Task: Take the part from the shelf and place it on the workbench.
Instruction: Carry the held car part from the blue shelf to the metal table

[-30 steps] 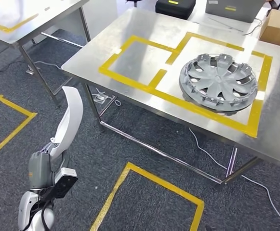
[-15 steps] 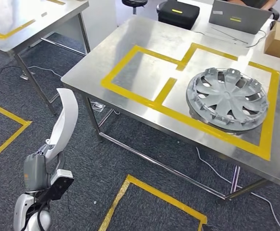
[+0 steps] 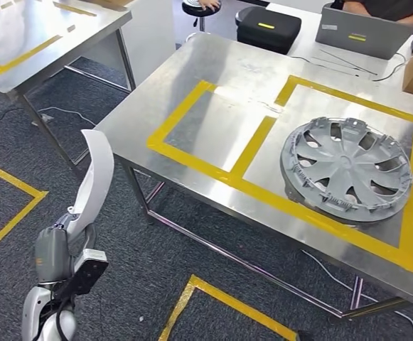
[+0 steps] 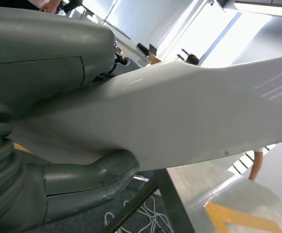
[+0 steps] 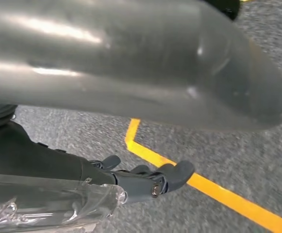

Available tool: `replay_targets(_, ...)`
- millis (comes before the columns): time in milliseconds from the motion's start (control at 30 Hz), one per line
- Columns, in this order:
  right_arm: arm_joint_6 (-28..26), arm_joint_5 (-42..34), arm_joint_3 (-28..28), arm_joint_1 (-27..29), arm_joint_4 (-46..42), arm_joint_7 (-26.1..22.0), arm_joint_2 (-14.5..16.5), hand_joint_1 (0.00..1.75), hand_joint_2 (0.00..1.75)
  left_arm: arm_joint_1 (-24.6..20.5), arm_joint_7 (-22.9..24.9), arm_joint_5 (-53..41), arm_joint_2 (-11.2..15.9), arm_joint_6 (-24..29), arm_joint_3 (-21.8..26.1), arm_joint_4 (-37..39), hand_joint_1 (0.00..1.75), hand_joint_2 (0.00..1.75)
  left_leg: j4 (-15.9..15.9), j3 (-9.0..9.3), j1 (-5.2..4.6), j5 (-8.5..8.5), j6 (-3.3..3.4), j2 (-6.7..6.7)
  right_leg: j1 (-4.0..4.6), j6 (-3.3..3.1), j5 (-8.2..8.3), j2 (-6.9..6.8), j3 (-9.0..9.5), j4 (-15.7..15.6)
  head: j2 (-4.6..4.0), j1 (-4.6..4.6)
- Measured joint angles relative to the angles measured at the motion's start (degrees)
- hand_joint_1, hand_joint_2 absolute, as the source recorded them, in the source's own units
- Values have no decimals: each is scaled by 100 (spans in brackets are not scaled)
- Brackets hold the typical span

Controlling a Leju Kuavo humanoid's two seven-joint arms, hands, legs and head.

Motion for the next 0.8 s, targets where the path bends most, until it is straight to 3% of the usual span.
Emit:
replay_targets(133,17,14,-1,-18,-1,-2,2,0,0,-12,-3,10,-3,-7,4,3,164,175,1138,-717,47,-496,-128,5,-46,-33,-50,66,119,-66,-1,-8)
replay_targets(167,25,16,0,-15,-1,-1,2,0,0,-8,-3,13,-2,-7,7,5,164,175,1244,-841,63,-507,-152,5,-60,-17,-70,100,136,-64,-1,-7)
replay_targets(200,31,18,0,-9,0,0,4,0,0,-6,-3,15,-2,-7,10,6,164,175,1168,-870,81,-391,-176,4,-79,7,-91,143,158,-60,-1,-7)
replay_targets(267,37,19,-1,-6,0,2,9,0,0,-6,-3,20,-3,-7,15,7,164,175,558,-672,142,109,-258,-54,-131,73,-135,242,205,-36,-1,-9)
replay_targets(333,37,20,-1,-28,-2,2,8,0,0,-7,-3,22,-3,-9,16,10,164,175,-47,-451,203,326,-297,-219,-156,151,-180,352,190,31,0,-22)
replay_targets(400,40,20,-1,-37,-3,1,3,0,0,2,-2,23,-7,-11,18,15,164,175,-200,-402,211,283,-208,-292,-158,220,-215,452,118,61,1,-38)
replay_targets(433,47,21,-2,-24,-3,0,3,0,0,5,-2,22,-8,-11,22,16,164,175,-184,-399,210,308,-135,-250,-165,247,-225,494,100,54,1,-41)
replay_targets(467,55,23,-5,-3,-3,-2,3,0,0,2,0,22,-11,-12,28,17,164,175,-188,-385,212,346,-84,-200,-165,268,-257,470,84,105,1,-40)
replay_targets(533,72,31,-16,14,-2,-7,2,0,0,-10,4,15,-19,-12,41,17,164,175,-198,-351,215,357,-3,-94,-152,307,-453,272,-31,458,1,7)
replay_targets(600,85,41,-26,-5,-1,-13,5,0,0,-9,14,7,-22,-16,46,24,164,175,-197,-332,196,340,35,25,-139,332,-827,47,-367,1174,1,57)
replay_targets(667,94,50,-30,-10,-1,-15,9,0,0,-8,25,2,-21,-22,48,40,164,175,-196,-318,181,316,49,148,-139,339,-1018,-19,-654,1695,1,64)
replay_targets(700,97,54,-33,-2,-1,-15,11,0,0,-10,30,1,-23,-24,49,49,164,175,-196,-301,177,299,47,203,-139,333,-944,-30,-656,1667,0,65)
replay_targets(733,97,58,-37,6,-1,-15,11,0,0,-12,33,-1,-29,-26,50,56,164,175,-196,-273,176,278,40,256,-137,318,-767,-51,-542,1415,1,65)
replay_targets(800,97,64,-47,4,-1,-15,11,0,0,-19,39,-3,-43,-27,55,63,164,175,-195,-200,162,223,1,357,-114,279,-371,-224,-145,610,1,70)
